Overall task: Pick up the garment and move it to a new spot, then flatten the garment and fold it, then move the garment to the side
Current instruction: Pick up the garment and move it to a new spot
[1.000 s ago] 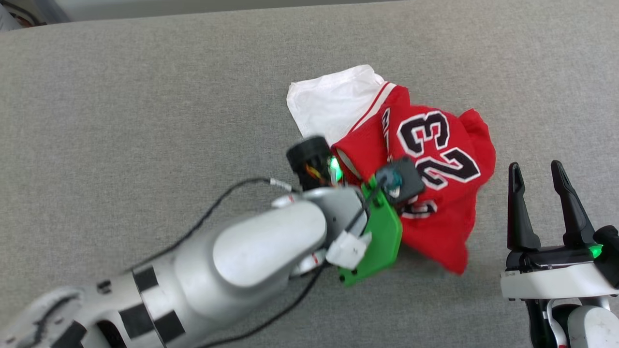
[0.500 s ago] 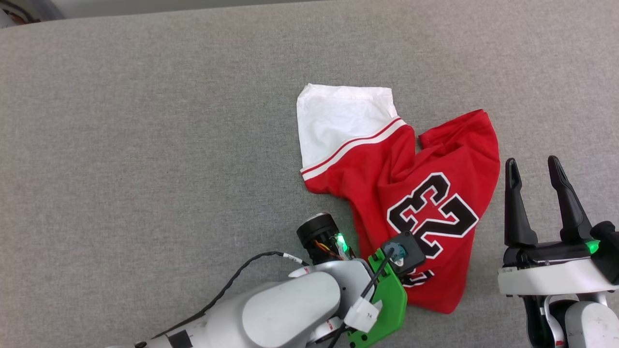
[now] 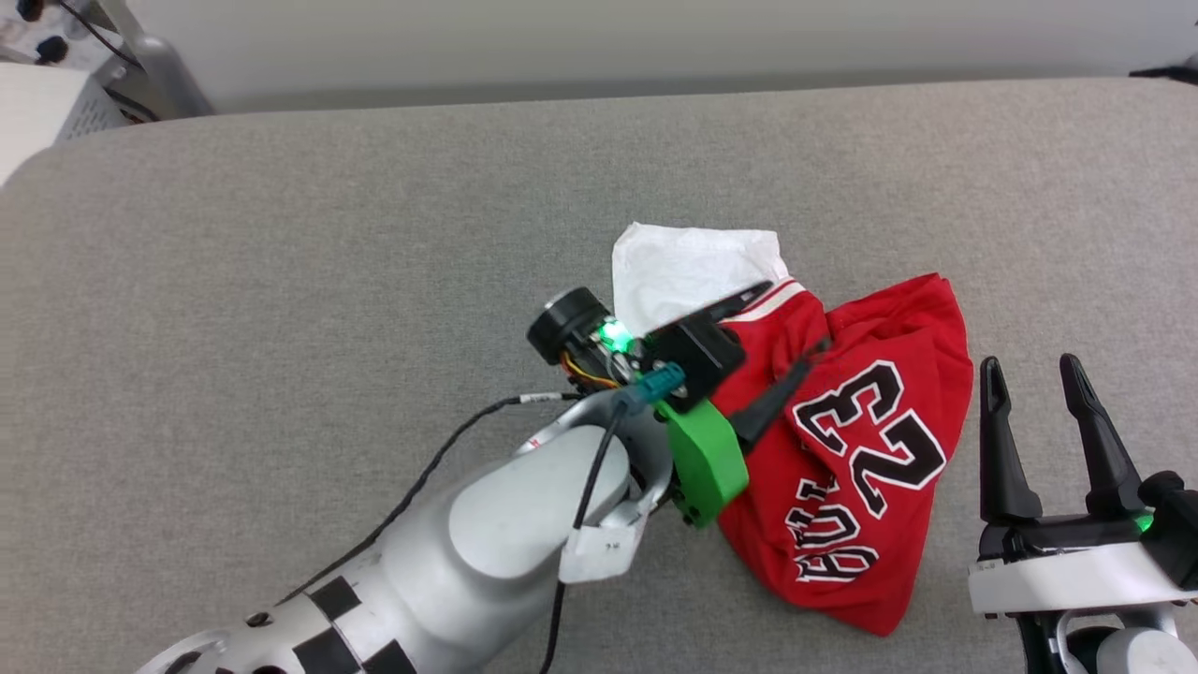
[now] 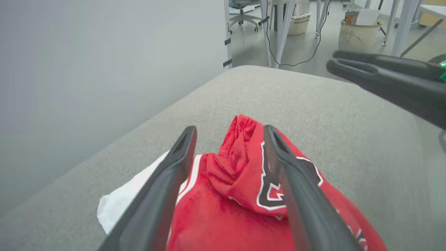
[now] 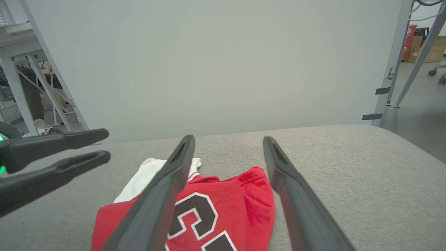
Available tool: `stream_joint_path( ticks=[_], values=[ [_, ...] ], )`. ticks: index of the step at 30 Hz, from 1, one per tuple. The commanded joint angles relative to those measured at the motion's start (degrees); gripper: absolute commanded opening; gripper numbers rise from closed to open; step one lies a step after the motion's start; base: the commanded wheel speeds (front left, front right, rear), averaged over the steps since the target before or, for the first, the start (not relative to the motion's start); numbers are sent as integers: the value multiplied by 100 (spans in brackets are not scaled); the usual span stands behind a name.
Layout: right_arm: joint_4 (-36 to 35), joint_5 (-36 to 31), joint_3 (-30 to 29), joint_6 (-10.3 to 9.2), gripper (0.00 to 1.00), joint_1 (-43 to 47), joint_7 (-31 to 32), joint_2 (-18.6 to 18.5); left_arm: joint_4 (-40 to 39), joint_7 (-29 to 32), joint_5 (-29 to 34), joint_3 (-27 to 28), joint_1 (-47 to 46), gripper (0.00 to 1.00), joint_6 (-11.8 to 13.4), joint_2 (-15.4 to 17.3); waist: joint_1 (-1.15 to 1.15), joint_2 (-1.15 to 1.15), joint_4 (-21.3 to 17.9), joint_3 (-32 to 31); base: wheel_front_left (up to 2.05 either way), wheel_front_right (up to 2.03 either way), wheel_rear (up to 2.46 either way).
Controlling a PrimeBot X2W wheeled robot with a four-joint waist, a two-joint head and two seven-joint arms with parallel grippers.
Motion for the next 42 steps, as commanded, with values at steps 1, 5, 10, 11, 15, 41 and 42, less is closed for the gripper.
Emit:
stream_joint_path(
  ticks=[1,5,10,11,15,41,42],
  values=[
    [2,-35,-20,-4,100,96,-27,-5,16,-75,80,153,60,100,157,84,0,0,207,-287,0,0,0],
    [-4,-46,-89,-4,100,245,-27,-5,-430,-118,355,975,469,100,698,378,0,0,346,-464,0,0,0],
    [-25,-66,-148,-4,100,367,-27,-5,-1068,-121,760,1986,1308,100,1108,776,0,0,483,-612,0,0,0],
    [-24,-74,-157,-4,100,387,-27,-5,-1196,-121,838,2230,1510,100,1185,842,0,0,510,-639,0,0,0],
    [-8,-90,-198,-4,100,435,-27,-5,-1577,-122,1065,3042,2215,100,1372,978,0,0,584,-745,0,0,0],
    [397,-159,-292,-4,100,959,-27,-5,-2187,-122,2454,5519,4958,100,577,120,0,0,682,-1227,0,0,0],
    [419,-152,-298,-4,100,982,-27,-5,-2197,-122,2497,5570,4987,100,538,80,0,0,690,-1234,0,0,0]
  ],
)
